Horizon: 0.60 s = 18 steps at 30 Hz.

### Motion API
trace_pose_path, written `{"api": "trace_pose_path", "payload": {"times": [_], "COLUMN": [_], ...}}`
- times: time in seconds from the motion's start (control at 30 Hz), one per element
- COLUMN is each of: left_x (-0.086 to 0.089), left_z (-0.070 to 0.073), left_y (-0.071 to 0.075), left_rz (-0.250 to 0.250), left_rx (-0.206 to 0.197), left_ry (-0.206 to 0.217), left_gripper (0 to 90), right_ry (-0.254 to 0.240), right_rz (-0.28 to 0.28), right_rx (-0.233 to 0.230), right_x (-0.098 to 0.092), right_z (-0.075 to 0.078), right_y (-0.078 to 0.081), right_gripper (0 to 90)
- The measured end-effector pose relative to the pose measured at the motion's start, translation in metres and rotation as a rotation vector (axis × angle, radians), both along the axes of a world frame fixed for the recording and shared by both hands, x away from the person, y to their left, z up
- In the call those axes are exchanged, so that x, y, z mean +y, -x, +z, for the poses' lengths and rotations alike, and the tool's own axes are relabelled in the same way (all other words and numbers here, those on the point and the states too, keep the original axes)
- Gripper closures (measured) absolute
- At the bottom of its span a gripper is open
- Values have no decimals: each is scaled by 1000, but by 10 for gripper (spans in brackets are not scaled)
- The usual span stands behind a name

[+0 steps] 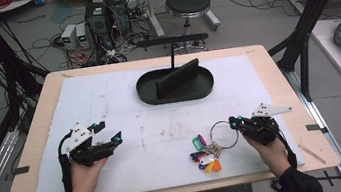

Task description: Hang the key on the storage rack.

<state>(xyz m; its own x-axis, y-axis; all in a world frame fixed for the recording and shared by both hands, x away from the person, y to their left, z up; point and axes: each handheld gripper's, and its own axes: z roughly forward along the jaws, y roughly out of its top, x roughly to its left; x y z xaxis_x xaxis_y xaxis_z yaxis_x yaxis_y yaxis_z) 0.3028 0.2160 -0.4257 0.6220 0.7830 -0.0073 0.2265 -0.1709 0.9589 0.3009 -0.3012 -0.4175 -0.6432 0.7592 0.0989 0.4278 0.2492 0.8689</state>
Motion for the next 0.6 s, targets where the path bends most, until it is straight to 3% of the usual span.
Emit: {"api": "trace_pose_path", "payload": {"times": [0.2, 0.4, 0.6], "left_x": [-1, -4, -6], "left_z": [-1, -2, -2], "left_y": [-1, -2, -2], "left_rz": [-5, -12, -21], "left_rx": [5, 10, 9], "left_ry": [-5, -13, -21], "left_gripper": [272, 272, 272], "right_ry": [-55, -92, -83], "right_rz": [52, 78, 90], "right_rx": [-14, 39, 75], "right_x": [6, 5, 6], "right_z": [4, 0, -2], "right_y": [4, 2, 1], "right_gripper": [876, 871, 861]}}
